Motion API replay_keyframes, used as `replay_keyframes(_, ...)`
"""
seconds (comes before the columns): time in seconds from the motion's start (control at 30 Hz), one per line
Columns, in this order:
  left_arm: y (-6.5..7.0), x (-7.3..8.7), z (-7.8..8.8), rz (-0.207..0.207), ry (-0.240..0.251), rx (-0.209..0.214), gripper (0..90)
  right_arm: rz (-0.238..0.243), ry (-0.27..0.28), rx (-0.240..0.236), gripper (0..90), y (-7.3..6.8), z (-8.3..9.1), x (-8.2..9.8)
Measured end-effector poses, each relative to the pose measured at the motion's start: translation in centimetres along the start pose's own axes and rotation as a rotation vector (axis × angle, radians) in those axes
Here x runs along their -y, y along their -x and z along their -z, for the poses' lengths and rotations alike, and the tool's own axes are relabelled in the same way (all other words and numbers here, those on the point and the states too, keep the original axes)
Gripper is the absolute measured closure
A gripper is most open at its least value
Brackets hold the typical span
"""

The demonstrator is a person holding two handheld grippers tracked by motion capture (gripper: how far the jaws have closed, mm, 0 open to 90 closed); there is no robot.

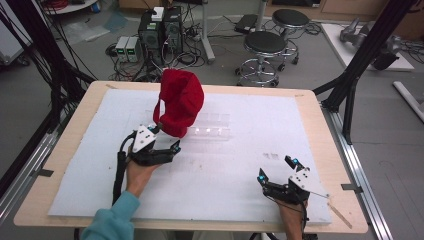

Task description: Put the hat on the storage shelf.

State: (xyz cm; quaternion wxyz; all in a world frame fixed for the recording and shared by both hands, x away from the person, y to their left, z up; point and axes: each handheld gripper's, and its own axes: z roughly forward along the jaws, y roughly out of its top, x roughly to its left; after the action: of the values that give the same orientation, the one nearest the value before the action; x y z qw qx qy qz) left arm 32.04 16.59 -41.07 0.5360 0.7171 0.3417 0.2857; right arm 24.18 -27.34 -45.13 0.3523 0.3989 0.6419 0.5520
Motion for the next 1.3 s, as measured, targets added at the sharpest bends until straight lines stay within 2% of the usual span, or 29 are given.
replay_keyframes(0.1, -1.1, 0.9, 1.9, -0.013, -0.027, 0.053, 12.2, -0.001, -0.002, -0.005, 1.1, 0.1, 0.0, 0.0)
replay_keyframes(0.27, -3.0, 2.7, 5.4, -0.002, -0.026, 0.135, 11.4, 0.009, -0.004, -0.001, 1.1, 0.0, 0.0, 0.0)
replay_keyframes(0.37, -4.1, 4.0, 7.2, -0.005, -0.025, 0.146, 11.4, 0.007, -0.004, 0.000, 1.1, 0.0, 0.0, 0.0)
replay_keyframes(0.57, -5.6, 6.5, 9.7, 0.013, 0.036, 0.149, 11.4, 0.007, 0.000, 0.002, 1.1, -0.1, 0.0, 0.0)
replay_keyframes(0.67, -5.9, 7.0, 10.4, 0.030, 0.087, 0.152, 11.4, 0.002, 0.002, 0.004, 1.1, -0.1, 0.0, 0.0)
replay_keyframes(0.73, -6.0, 7.1, 10.4, 0.031, 0.085, 0.155, 11.4, 0.002, 0.007, 0.005, 1.1, -0.1, 0.1, 0.0)
replay_keyframes(0.87, -6.3, 7.1, 10.4, 0.071, 0.087, 0.160, 11.6, 0.007, 0.015, 0.010, 1.1, 0.0, 0.1, 0.1)
replay_keyframes(1.03, -6.2, 7.2, 10.6, 0.061, 0.105, 0.147, 12.2, 0.000, 0.018, 0.009, 1.1, 0.0, 0.2, 0.1)
replay_keyframes(1.3, -6.3, 7.4, 10.8, 0.070, 0.132, 0.134, 12.6, 0.005, 0.022, 0.007, 1.1, 0.0, 0.2, 0.1)
